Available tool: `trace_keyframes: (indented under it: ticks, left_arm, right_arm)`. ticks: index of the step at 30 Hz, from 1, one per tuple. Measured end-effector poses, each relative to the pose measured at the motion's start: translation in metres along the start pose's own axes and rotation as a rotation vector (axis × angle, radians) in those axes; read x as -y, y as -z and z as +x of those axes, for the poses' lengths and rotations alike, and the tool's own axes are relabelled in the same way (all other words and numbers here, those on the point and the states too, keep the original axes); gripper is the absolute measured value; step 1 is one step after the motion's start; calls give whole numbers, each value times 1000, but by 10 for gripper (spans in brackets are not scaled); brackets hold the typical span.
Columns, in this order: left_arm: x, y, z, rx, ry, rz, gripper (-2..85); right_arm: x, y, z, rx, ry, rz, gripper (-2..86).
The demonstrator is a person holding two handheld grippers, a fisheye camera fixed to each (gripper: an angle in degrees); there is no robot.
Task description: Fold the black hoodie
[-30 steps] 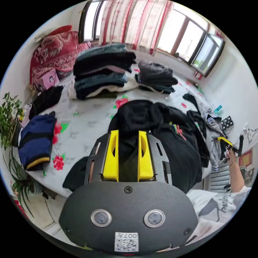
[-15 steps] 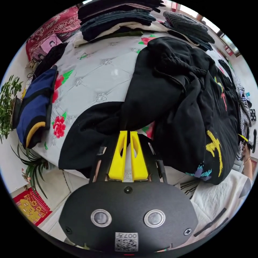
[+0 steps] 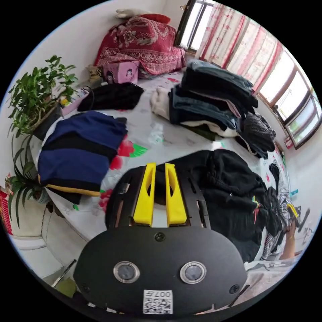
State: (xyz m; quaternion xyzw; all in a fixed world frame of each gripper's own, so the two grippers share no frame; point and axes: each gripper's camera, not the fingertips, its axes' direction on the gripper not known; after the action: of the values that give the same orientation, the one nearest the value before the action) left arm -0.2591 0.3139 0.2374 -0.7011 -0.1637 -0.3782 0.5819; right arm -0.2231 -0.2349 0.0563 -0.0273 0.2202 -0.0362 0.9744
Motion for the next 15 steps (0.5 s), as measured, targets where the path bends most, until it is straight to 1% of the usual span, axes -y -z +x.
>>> trace_keyframes:
  ticks: [1, 2, 3, 4, 6, 8, 9, 10, 12, 13, 14, 15]
  left_arm:
    - [-19, -23, 15, -49, -34, -75, 54]
    - [-40, -40, 28, -71, -59, -138, 57]
    - [-50, -46, 33, -80, -71, -163, 58]
    - [-69, -54, 42, -91, -97, -212, 58]
    - [-91, -55, 44, -88, -103, -246, 54]
    - [-108, -53, 37, -132, -87, -283, 51]
    - [-116, -51, 29, -163, -68, -309, 51]
    - [-124, -48, 20, -178, -48, -330, 51]
    - [-135, -42, 4, -182, -12, -339, 51]
    - [-142, -37, -5, -192, 7, -339, 51]
    - [-146, -34, -10, -196, 17, -339, 52]
    - [-152, -30, -18, -201, 35, -338, 53]
  right_arm:
    - [12, -14, -22, 51, 70, -15, 96]
    - [33, -40, -64, 136, 188, -50, 98]
    - [50, -65, -105, 212, 307, -88, 100]
    - [57, -77, -125, 240, 367, -109, 100]
    - [78, -123, -189, 331, 523, -211, 99]
    - [87, -156, -222, 380, 615, -309, 92]
    - [92, -174, -235, 345, 660, -363, 78]
    - [96, -180, -238, 324, 680, -376, 71]
    - [135, -179, -219, 213, 636, -325, 43]
    - [153, -173, -205, 220, 583, -303, 40]
    - [193, -152, -167, 229, 416, -210, 36]
    - [229, -124, -115, 239, 192, -89, 35]
